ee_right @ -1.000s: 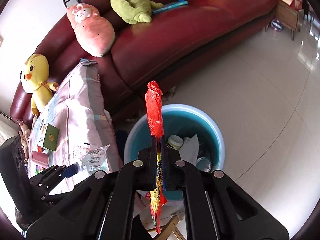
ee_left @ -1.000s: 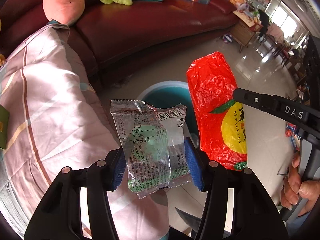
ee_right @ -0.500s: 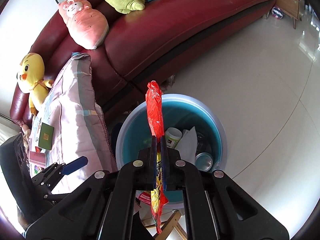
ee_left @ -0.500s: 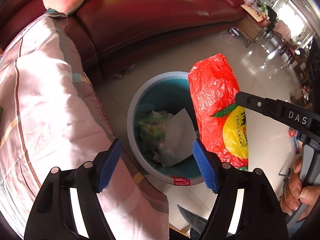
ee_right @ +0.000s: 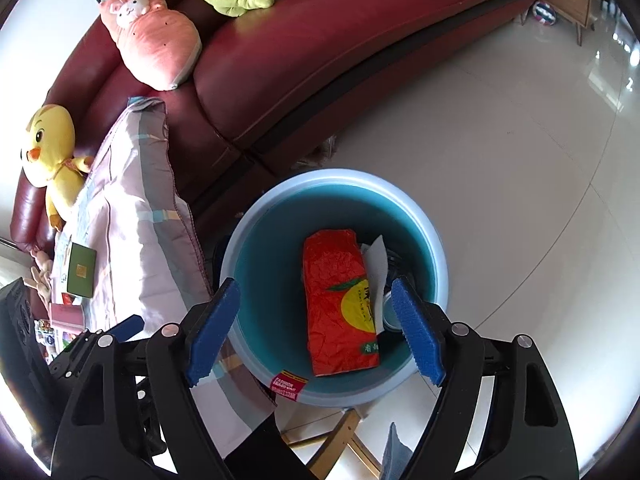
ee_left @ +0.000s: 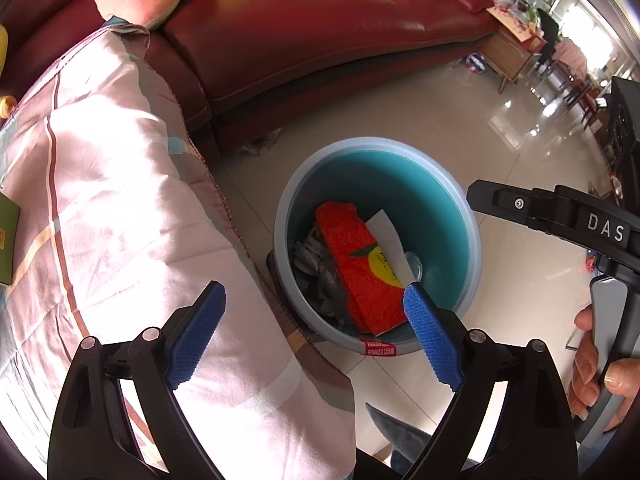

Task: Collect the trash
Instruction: 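Move both tools back over the table toward the pink cup and green box, then grasp the pink paper cup with the left tool while the right tool grasps the green-white bread box, then carry the pink cup and bread box over the teal bucket and open both tools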

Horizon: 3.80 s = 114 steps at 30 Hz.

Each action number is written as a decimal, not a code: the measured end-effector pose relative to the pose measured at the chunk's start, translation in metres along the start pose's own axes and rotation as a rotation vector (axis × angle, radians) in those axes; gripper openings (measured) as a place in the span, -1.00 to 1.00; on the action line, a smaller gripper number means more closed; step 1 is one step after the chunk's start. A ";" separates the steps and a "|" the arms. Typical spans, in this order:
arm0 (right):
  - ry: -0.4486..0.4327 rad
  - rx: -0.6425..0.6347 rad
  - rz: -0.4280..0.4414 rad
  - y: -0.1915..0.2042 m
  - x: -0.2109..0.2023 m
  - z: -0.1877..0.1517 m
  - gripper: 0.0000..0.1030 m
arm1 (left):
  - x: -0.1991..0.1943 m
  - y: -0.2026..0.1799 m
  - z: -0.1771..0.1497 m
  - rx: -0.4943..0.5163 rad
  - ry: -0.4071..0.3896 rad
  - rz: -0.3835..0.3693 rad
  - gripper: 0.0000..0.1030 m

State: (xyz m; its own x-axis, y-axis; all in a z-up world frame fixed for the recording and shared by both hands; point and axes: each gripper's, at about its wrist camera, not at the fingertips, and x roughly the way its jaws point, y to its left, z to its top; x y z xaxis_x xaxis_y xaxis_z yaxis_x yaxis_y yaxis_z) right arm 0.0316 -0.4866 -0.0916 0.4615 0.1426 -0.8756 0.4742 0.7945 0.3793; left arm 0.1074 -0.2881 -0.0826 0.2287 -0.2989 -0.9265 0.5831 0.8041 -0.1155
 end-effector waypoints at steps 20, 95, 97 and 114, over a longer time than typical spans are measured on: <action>0.060 -0.164 -0.024 0.084 0.003 -0.034 0.51 | -0.057 0.081 -0.049 -0.120 -0.072 0.045 0.79; 0.471 -0.753 0.298 0.427 0.133 -0.033 -0.35 | -0.115 0.345 -0.105 -0.384 -0.197 0.183 0.12; 0.476 -0.712 0.308 0.407 0.122 -0.040 -0.36 | -0.116 0.336 -0.107 -0.384 -0.194 0.160 0.12; 0.297 -0.618 0.335 0.344 0.047 -0.074 -0.84 | -0.119 0.275 -0.127 -0.371 -0.182 0.110 0.11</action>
State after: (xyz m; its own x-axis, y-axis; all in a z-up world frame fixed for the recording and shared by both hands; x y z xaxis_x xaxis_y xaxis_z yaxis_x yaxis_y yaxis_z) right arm 0.1608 -0.1625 -0.0245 0.2439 0.5179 -0.8200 -0.2023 0.8541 0.4792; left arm 0.1410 0.0338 -0.0497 0.4273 -0.2602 -0.8659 0.2356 0.9566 -0.1713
